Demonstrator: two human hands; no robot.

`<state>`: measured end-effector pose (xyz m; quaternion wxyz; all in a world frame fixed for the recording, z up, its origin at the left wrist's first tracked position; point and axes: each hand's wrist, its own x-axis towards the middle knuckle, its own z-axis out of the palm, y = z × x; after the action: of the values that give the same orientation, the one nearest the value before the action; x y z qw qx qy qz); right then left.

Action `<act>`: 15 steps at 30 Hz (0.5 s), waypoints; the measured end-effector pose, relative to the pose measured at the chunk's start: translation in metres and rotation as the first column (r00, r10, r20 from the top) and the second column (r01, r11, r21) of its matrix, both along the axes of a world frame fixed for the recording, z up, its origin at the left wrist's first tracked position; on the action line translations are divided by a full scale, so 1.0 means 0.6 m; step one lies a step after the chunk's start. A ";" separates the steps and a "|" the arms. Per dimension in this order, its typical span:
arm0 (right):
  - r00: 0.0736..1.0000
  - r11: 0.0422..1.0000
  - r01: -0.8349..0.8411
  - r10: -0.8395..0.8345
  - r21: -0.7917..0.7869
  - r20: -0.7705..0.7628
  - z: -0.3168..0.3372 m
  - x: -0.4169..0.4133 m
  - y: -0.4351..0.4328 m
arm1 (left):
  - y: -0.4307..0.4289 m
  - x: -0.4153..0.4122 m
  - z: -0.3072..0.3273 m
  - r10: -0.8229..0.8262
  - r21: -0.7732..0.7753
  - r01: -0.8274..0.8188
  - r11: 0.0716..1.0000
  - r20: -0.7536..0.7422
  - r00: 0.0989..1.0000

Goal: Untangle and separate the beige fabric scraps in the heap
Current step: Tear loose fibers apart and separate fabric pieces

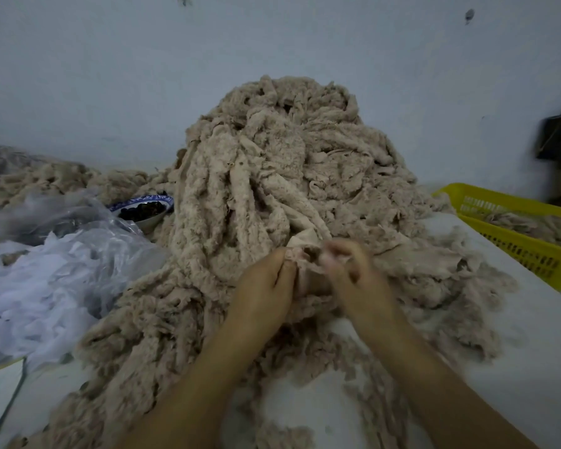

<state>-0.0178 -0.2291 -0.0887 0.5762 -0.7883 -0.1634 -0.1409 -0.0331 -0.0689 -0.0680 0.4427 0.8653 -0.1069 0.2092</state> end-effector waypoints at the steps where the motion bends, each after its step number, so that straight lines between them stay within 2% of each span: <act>1: 0.995 0.993 -0.094 0.092 -0.067 -0.040 -0.005 -0.005 0.010 | -0.004 -0.002 -0.005 0.018 -0.016 -0.018 1.000 0.012 1.000; 3: 0.990 0.969 -0.137 0.132 -0.204 -0.039 -0.018 -0.001 0.017 | -0.006 -0.004 -0.020 0.037 -0.049 -0.035 0.998 0.022 0.999; 5: 0.997 0.975 -0.055 0.063 -0.213 0.032 -0.019 0.007 0.013 | 0.001 0.001 -0.031 0.067 -0.099 -0.065 0.993 0.015 0.998; 7: 0.998 0.998 -0.051 0.053 -0.037 0.047 -0.006 0.004 0.006 | 0.020 0.019 -0.038 0.171 -0.290 -0.196 0.937 -0.110 0.979; 9: 1.000 0.978 -0.024 0.021 0.208 0.016 0.006 0.004 -0.003 | 0.049 0.038 -0.040 0.231 -0.519 -0.350 0.780 -0.282 0.931; 10: 1.000 0.953 0.011 -0.009 0.302 -0.009 0.009 0.005 -0.007 | 0.060 0.043 -0.043 0.234 -0.551 -0.380 0.743 -0.319 0.919; 13: 0.991 0.853 0.115 -0.064 0.509 -0.116 0.007 0.017 -0.024 | 0.059 0.048 -0.054 0.238 -0.485 -0.344 0.804 -0.269 0.933; 15: 0.981 0.787 0.170 -0.075 0.593 -0.181 0.010 0.021 -0.031 | 0.055 0.045 -0.057 0.308 -0.311 -0.358 0.880 -0.199 0.930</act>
<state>-0.0051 -0.2474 -0.0826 0.7981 -0.5796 -0.0149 -0.1640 -0.0060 -0.0360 -0.1022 0.5500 0.7934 0.1139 0.2346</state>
